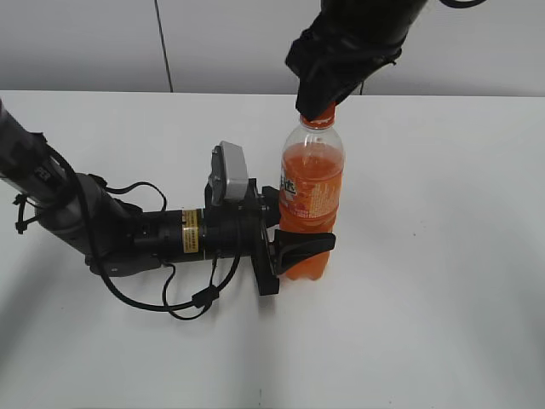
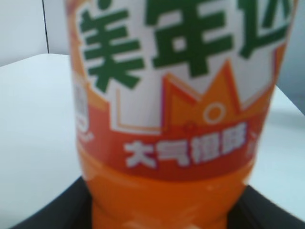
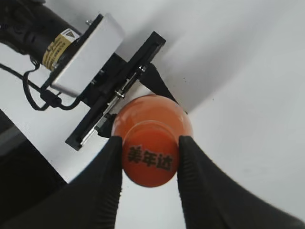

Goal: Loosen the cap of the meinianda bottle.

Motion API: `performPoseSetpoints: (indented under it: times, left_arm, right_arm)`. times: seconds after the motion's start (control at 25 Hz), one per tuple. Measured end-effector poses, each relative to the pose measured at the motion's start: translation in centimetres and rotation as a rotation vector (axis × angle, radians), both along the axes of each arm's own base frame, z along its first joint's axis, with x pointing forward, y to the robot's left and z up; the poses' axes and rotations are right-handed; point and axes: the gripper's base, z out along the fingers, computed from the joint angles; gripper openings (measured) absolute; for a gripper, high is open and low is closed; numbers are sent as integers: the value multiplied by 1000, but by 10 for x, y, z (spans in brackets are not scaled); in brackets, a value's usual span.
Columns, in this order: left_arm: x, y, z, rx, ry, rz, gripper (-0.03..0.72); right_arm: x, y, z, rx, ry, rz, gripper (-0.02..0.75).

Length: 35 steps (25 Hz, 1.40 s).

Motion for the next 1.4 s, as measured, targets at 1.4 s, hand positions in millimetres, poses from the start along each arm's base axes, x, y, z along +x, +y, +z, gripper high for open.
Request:
performPoseSetpoints:
  times: [1.4]
  left_arm:
    - [0, 0, 0, 0, -2, -2, 384]
  right_arm:
    - [0, -1, 3, -224, -354, 1049, 262]
